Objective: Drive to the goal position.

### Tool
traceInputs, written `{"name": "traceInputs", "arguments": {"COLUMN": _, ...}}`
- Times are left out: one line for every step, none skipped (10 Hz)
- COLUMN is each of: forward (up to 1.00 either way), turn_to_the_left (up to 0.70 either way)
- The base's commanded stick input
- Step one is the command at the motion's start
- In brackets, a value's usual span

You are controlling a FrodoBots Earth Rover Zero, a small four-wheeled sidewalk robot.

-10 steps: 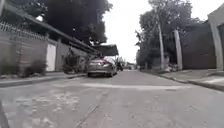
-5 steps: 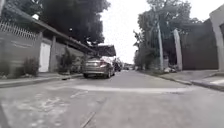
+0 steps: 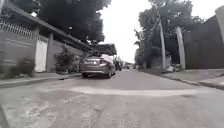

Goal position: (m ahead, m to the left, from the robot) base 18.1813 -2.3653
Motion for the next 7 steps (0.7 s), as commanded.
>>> {"name": "traceInputs", "arguments": {"forward": 0.70, "turn_to_the_left": 0.00}}
{"name": "traceInputs", "arguments": {"forward": 0.70, "turn_to_the_left": 0.00}}
{"name": "traceInputs", "arguments": {"forward": 0.70, "turn_to_the_left": 0.00}}
{"name": "traceInputs", "arguments": {"forward": 0.70, "turn_to_the_left": 0.00}}
{"name": "traceInputs", "arguments": {"forward": 0.70, "turn_to_the_left": 0.00}}
{"name": "traceInputs", "arguments": {"forward": 0.70, "turn_to_the_left": 0.00}}
{"name": "traceInputs", "arguments": {"forward": 0.70, "turn_to_the_left": 0.00}}
